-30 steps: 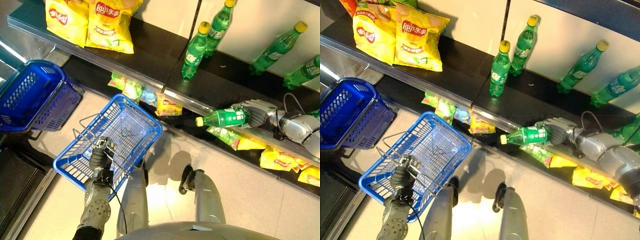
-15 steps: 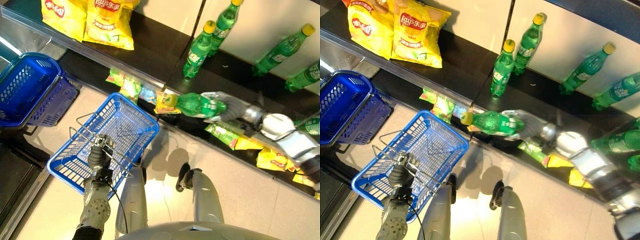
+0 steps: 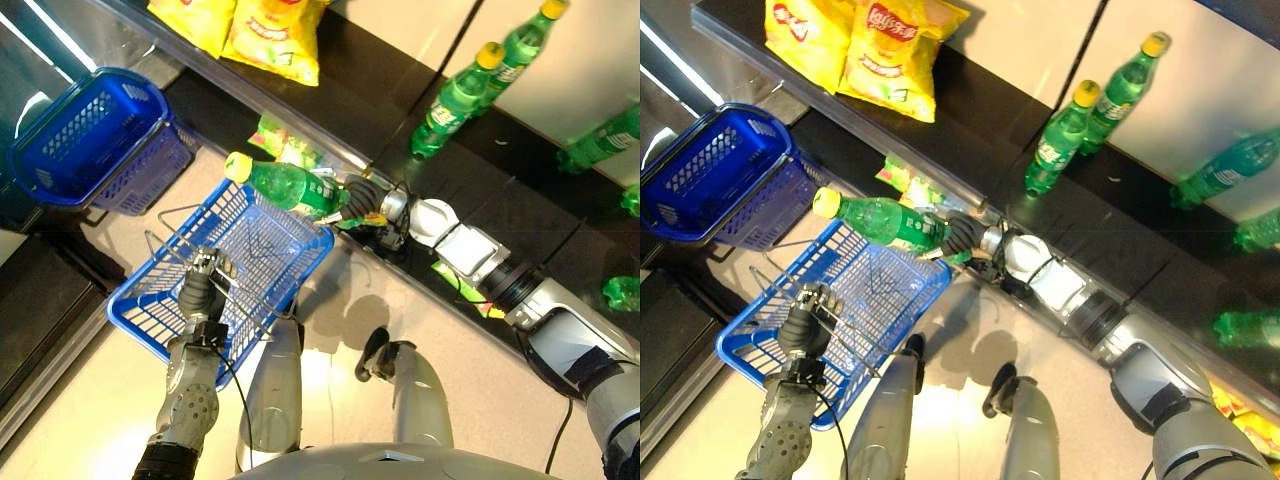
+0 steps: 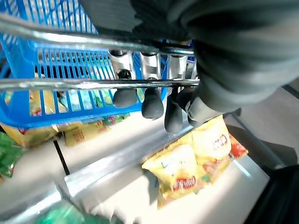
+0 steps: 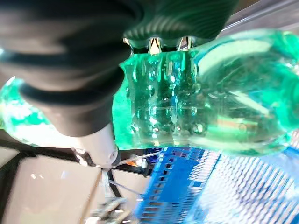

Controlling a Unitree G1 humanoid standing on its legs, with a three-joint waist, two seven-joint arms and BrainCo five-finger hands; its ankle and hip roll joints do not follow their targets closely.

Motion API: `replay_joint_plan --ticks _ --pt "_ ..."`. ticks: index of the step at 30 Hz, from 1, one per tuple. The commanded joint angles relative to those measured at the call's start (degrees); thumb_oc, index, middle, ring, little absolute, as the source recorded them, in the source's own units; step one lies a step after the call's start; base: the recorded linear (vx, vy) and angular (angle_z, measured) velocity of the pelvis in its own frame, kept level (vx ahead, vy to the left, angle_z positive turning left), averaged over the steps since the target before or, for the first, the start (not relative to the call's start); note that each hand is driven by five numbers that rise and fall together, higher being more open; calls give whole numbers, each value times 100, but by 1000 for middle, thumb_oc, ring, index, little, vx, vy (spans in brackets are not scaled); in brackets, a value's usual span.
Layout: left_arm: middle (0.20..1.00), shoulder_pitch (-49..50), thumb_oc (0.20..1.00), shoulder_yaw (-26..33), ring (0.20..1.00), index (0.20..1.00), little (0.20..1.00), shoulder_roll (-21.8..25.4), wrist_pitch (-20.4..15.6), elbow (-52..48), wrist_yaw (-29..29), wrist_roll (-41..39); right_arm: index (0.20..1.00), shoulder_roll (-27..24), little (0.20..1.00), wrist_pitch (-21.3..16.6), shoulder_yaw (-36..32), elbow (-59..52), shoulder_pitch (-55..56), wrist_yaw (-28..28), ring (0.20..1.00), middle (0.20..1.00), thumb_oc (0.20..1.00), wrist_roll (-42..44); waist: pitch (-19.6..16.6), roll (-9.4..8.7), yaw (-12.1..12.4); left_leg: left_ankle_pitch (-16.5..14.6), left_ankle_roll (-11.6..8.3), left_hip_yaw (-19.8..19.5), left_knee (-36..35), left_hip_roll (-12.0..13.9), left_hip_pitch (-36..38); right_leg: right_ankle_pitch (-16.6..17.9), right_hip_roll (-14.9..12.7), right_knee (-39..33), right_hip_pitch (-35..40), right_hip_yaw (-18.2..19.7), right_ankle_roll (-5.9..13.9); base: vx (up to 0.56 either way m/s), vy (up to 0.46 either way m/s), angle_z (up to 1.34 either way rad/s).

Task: Pick up the snacks into the basket

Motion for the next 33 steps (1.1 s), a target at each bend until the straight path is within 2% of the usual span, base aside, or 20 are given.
replay_joint_plan --ticks 1,2,4,5,8,10,12,16,17,21,22,24,25,26,29,33 --pt "200 -104 200 99 200 200 200 337 -381 -1281 -236 519 200 417 200 -393 -67 -248 -703 -233 200 200 200 -146 -362 73 56 132 404 190 -115 -222 -13 750 54 -285 -89 42 336 -28 -10 12" --pt "200 -80 200 108 200 200 200 418 -374 -1573 -255 523 200 697 200 -340 -21 155 -902 -292 200 200 200 -314 -339 70 117 143 413 164 -123 -242 -33 769 47 -294 -93 16 340 -10 -5 10" --pt "200 -60 200 110 200 200 200 453 -366 -1732 -264 499 200 819 200 -305 -55 392 -977 -333 200 200 200 -362 -326 71 146 147 416 152 -121 -255 -43 771 46 -297 -92 -3 338 -10 -10 8" --pt "200 -53 200 98 200 200 200 492 -384 -1927 -270 457 200 1051 200 -296 -33 847 -1142 -374 200 200 200 -440 -306 72 213 151 418 126 -122 -271 -55 787 41 -296 -92 -33 348 -14 -13 10" --pt "200 -88 200 53 200 200 200 531 -388 -2086 -287 433 200 1224 200 -278 -51 1292 -1253 -492 200 200 200 -465 -272 87 253 166 415 105 -135 -294 -65 796 33 -318 -76 -58 353 -10 -2 14" --pt "200 -150 200 -2 200 200 200 532 -403 -2167 -289 372 200 1329 200 -290 -131 1496 -1227 -519 200 200 200 -288 -244 98 283 182 415 90 -140 -308 -67 803 24 -329 -52 -78 358 -5 -2 10" --pt "200 -258 200 -188 200 200 200 534 -390 -2241 -349 235 200 1545 200 -290 -311 1830 -1066 -476 200 200 200 436 -213 123 334 201 418 49 -149 -338 -69 802 -6 -315 -44 -125 365 0 -3 8" --pt "200 -377 200 -377 200 200 200 562 -392 -2207 -363 131 200 1731 200 -290 -385 2055 -1008 -452 200 200 200 918 -184 160 401 216 427 15 -158 -374 -72 806 -23 -309 -22 -161 370 7 -2 7" --pt "200 -474 200 -500 200 200 200 572 -389 -2166 -338 106 200 1912 200 -279 -414 2322 -1061 -487 200 200 200 1037 -159 189 435 223 428 -5 -167 -383 -69 796 -39 -302 -13 -183 375 6 2 5" --pt "200 -570 200 -613 200 200 200 570 -378 -2160 -277 140 200 2189 200 -223 -344 2874 -1350 -606 200 200 200 657 -146 223 452 224 433 -24 -163 -391 -85 781 -35 -265 -36 -185 370 3 9 10" --pt "200 -576 200 -617 200 200 200 580 -375 -2169 -244 156 200 2262 200 -203 -278 3043 -1486 -663 200 200 200 365 -135 230 452 226 434 -23 -168 -391 -81 778 -31 -265 -32 -183 369 7 12 7" --pt "200 -598 200 -696 200 200 200 554 -309 -2235 -183 158 200 2535 200 -133 -202 3848 -1889 -1016 200 200 200 -772 -127 249 449 225 431 -33 -159 -399 -96 796 -19 -267 -28 -191 369 0 0 0" --pt "200 -598 200 -695 200 200 200 555 -309 -2235 -183 158 200 2538 200 -135 -203 3851 -1891 -1017 200 200 200 -773 -127 249 448 225 431 -33 -158 -399 -96 796 -20 -267 -28 -192 369 0 0 0" --pt "200 -615 200 -732 200 200 200 542 -277 -2280 -192 142 200 2718 200 -79 -234 4280 -2003 -1095 200 200 200 -1178 -141 261 443 229 431 -47 -161 -405 -102 798 -25 -272 -36 -210 370 0 0 0" --pt "200 -657 200 -848 200 200 200 545 -219 -2303 -226 90 200 2971 200 -36 -299 4685 -2086 -1083 200 200 200 -1497 -172 282 454 219 441 -66 -154 -426 -111 799 -22 -260 -58 -215 371 10 0 3" --pt "200 -776 200 -1032 200 200 200 559 -182 -2288 -262 30 200 3133 200 1 -530 5045 -2130 -1119 200 200 200 -1444 -195 313 479 211 453 -74 -124 -433 -152 794 -31 -250 -73 -235 376 5 0 2"
